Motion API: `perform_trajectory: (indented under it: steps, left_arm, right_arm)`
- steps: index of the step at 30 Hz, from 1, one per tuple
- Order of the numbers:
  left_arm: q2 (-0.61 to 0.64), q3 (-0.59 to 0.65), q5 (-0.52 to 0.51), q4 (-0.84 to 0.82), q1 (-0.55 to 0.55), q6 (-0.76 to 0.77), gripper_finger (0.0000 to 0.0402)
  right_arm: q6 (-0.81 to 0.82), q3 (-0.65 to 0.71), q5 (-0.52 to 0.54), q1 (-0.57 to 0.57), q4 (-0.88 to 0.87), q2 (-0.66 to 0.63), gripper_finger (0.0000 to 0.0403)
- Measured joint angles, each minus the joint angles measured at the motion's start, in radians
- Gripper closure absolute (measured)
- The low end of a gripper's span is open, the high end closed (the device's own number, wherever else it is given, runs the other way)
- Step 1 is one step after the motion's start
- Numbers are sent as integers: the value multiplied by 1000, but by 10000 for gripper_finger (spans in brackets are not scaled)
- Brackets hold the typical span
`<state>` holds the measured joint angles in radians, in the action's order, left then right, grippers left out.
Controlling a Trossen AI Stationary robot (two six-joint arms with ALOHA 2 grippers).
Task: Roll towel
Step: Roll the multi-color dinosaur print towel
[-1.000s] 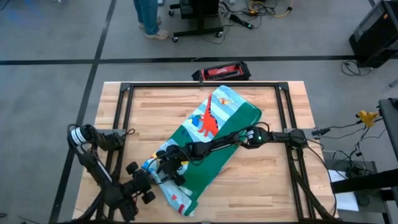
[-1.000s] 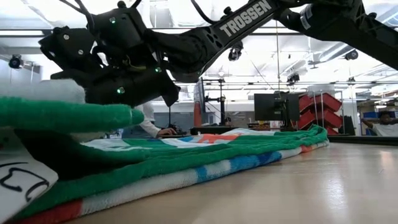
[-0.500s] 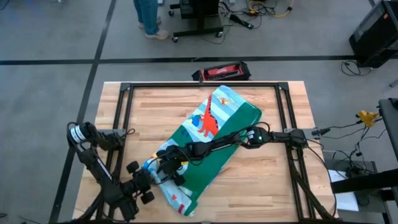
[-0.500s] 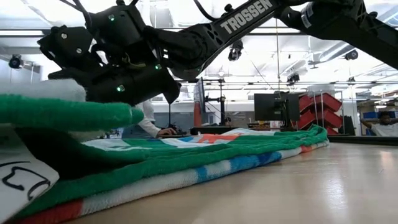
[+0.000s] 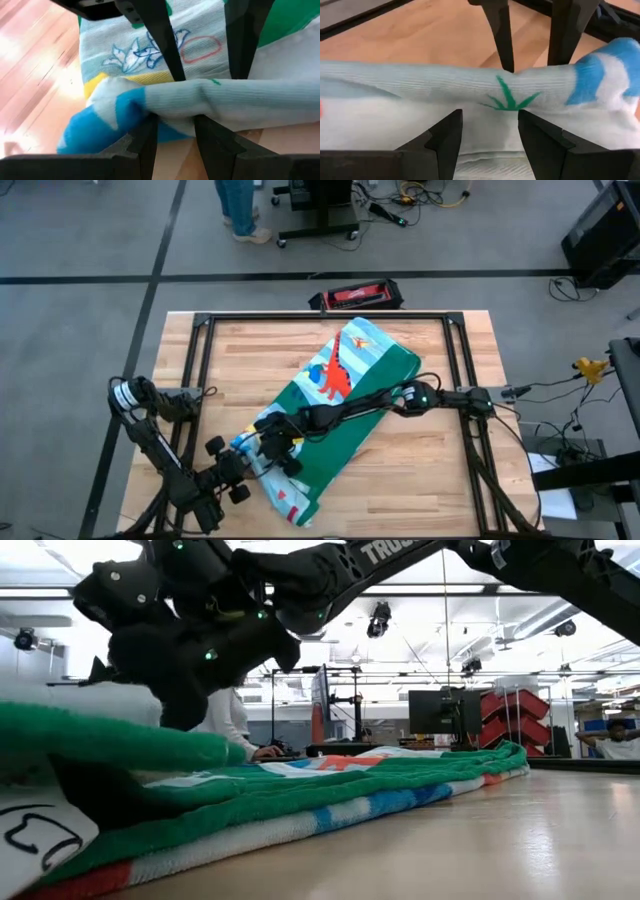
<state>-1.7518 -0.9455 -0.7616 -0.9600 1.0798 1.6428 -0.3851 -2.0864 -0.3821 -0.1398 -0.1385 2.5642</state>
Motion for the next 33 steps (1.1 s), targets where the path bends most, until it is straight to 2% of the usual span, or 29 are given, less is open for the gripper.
perform_trajectory:
  steps: [7, 11, 22, 33]
  left_arm:
    - [0, 5, 0, 9, 0, 0, 285]
    - [0, 22, 0, 12, 0, 21, 285]
    - [0, 32, 0, 29, 0, 21, 285]
    - [0, 32, 0, 34, 0, 19, 285]
  right_arm:
    - [-45, 0, 78, -46, -133, -44, 224]
    - [-51, 0, 105, -80, -148, -75, 224]
    - [-6, 11, 95, -167, -222, -87, 224]
    - [-3, 26, 57, -206, -210, -108, 224]
